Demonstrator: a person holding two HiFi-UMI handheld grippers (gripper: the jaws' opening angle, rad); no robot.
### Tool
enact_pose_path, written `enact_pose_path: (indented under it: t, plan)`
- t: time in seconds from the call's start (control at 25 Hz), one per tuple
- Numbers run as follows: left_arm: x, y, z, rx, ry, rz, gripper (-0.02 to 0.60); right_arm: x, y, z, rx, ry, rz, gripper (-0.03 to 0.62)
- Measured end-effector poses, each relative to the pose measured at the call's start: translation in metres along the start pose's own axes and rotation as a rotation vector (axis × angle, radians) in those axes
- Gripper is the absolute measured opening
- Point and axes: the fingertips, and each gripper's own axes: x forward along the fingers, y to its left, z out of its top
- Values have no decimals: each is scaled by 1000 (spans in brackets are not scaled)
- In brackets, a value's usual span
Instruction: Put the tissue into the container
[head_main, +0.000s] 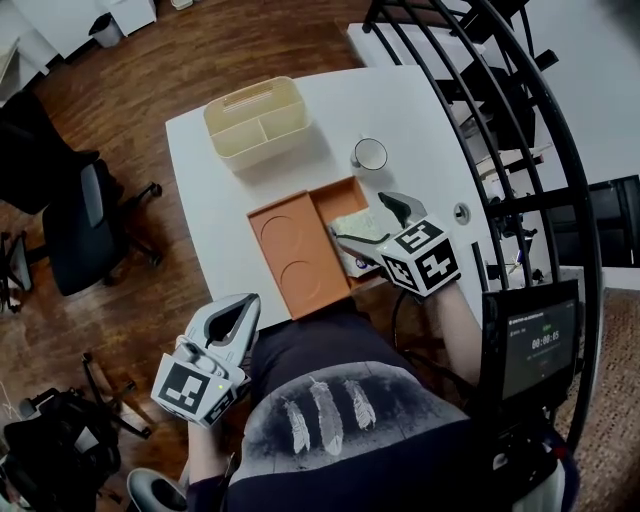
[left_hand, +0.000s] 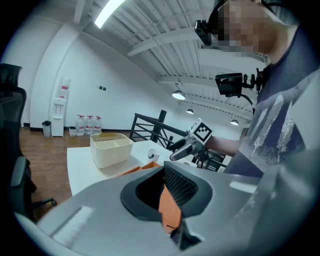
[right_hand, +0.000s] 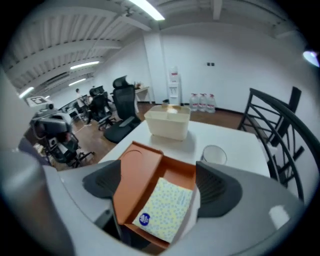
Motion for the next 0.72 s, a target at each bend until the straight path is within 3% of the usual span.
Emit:
enact_pose_path:
  t: [0.08,0.16,0.2,0.24,0.28,0.44,0.72]
  plan:
    - [3,-1,7,19,-8,-5,3,-20,22,24,-96,-76,102,475]
    - [5,-1,15,25,-19,-6,3,-44,47,54,-166,-205,192,402]
    - [5,0,19,29,-24,-6,3,-55,58,67,-188,-272,232,323]
    - [6,0,21,35,-27,-8,3,-65,68,78,-202,-331,274,202]
    - [6,0,23,42,-30,-11,3,-72,78,86,-203,-376,324,27]
    - [8,-2,26,56,-31,-31,3,-83,106,93,-163,-418,510,3]
    - [6,3,30,63,-31,-40,3,-76,117,90,-178,-399,528,3]
